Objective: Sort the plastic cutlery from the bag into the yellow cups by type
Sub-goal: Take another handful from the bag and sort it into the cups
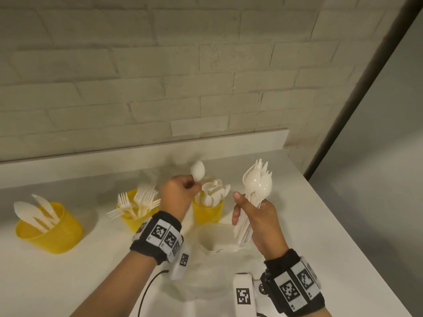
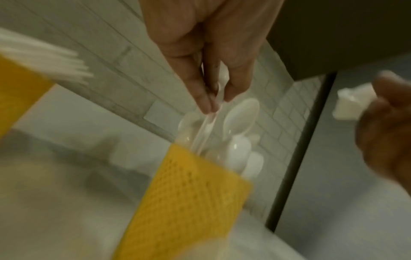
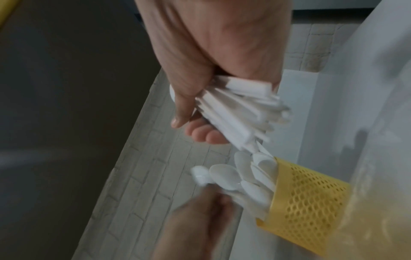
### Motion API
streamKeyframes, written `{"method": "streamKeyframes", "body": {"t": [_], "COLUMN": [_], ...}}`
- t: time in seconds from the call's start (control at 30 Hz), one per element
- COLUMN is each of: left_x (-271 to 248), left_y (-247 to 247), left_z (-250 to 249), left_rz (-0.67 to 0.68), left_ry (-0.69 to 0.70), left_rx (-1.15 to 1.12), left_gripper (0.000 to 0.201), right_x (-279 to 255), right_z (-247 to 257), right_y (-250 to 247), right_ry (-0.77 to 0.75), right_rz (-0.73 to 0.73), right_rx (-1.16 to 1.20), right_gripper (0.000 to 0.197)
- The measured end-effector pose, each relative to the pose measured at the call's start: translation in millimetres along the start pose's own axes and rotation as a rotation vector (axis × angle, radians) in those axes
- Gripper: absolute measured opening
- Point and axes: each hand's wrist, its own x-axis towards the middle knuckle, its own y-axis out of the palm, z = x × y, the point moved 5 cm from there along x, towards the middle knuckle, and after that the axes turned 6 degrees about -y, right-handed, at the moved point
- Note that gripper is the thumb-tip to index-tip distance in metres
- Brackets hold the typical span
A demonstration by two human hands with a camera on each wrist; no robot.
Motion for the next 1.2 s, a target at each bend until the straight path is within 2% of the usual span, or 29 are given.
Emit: {"method": "streamKeyframes", "body": {"t": [0.07,0.13,0.23,0.3,0.37,0.47,0.57,0.63,0.77,0.9,0.97,1.07,1.13,1.2], "left_x": [-3.1,-5.1,-11.3,-21.8,-35.7,-53.4,-61.6,-65.6,-68.3,-57.4,-47.6,-27.7,-14.1,-6.7], "left_y": [14.6,15.8,0.3,-14.9,-20.9,-13.7,-13.6,-12.6,-12.1,-18.3,-25.2,-40.1,-45.9,-37.8], "left_z": [16.3,27.0,24.5,9.5,-10.5,-31.1,-39.4,-40.8,-42.8,-41.4,-38.2,-33.4,-27.5,-17.1], "left_rz": [0.089,0.086,0.038,-0.037,-0.013,0.227,0.34,0.373,0.329,0.291,0.224,0.038,-0.065,-0.086], "left_ry": [0.03,0.041,0.074,0.124,0.156,0.027,-0.082,-0.075,-0.009,-0.098,-0.136,-0.122,-0.073,-0.058], "left_rx": [0.208,0.329,0.362,0.306,0.187,-0.101,-0.291,-0.296,-0.241,-0.369,-0.44,-0.543,-0.508,-0.395], "left_gripper": [0.019,0.031,0.055,0.061,0.045,0.01,0.008,0.009,0.005,0.004,0.009,0.006,0.006,0.006], "right_x": [-0.5,-0.5,0.8,1.6,1.2,-1.4,-3.3,-4.8,-8.5,-7.1,-5.4,-5.1,-4.0,-2.2], "right_z": [0.3,-0.9,-5.9,-9.2,-11.5,-12.0,-7.6,-5.6,-6.1,-6.3,-11.4,-21.6,-27.9,-30.2], "right_y": [2.9,5.9,10.6,15.1,21.6,31.3,35.5,38.5,40.5,30.9,21.1,6.4,-3.0,-9.5], "right_ry": [-0.005,-0.007,0.012,0.019,0.019,0.035,0.032,0.018,-0.007,0.014,0.056,0.091,0.101,0.101], "right_rz": [0.017,0.039,0.069,0.084,0.103,0.14,0.162,0.18,0.186,0.18,0.152,0.084,0.032,-0.004], "right_rx": [-0.001,-0.015,-0.051,-0.071,-0.081,-0.044,-0.065,-0.151,-0.255,-0.19,-0.158,-0.136,-0.126,-0.122], "right_gripper": [0.024,0.021,0.017,0.018,0.02,0.02,0.017,0.017,0.019,0.02,0.031,0.035,0.035,0.035]}}
